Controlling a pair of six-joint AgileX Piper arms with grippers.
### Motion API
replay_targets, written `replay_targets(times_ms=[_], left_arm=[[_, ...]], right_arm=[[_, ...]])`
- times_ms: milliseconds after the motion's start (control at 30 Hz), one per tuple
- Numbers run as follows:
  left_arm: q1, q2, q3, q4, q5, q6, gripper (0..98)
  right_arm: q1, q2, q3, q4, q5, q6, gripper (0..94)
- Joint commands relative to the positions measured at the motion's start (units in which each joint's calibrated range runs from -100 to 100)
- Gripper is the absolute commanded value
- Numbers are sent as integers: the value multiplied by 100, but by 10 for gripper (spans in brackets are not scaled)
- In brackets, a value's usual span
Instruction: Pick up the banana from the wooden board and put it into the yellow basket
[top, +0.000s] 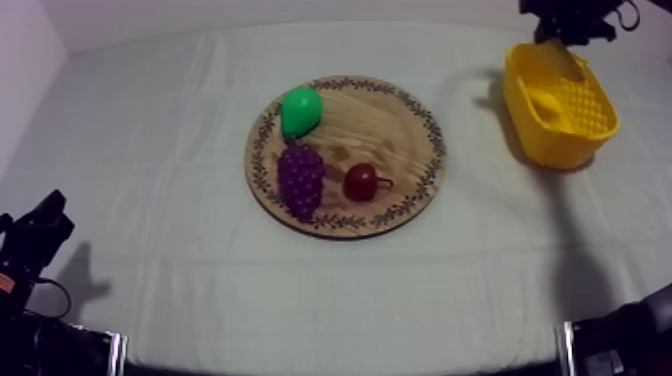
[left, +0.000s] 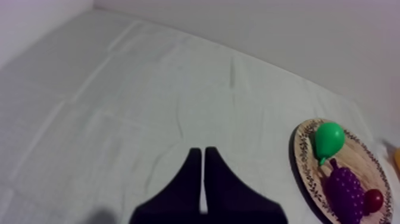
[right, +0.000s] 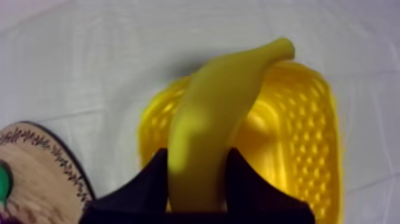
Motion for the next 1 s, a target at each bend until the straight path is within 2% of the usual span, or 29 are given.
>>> replay_targets(times_ms=[0, 433, 967], left_arm=[[-1, -3, 2, 1, 0, -1, 1], [-1, -3, 2, 1, 0, -2, 1], [-1, -3, 2, 1, 0, 0, 1]], right_arm=[[175, 92, -10, 4, -59, 36, 183], [400, 397, 404, 41, -266, 76, 190], [292, 486, 1274, 135, -931, -41, 194]])
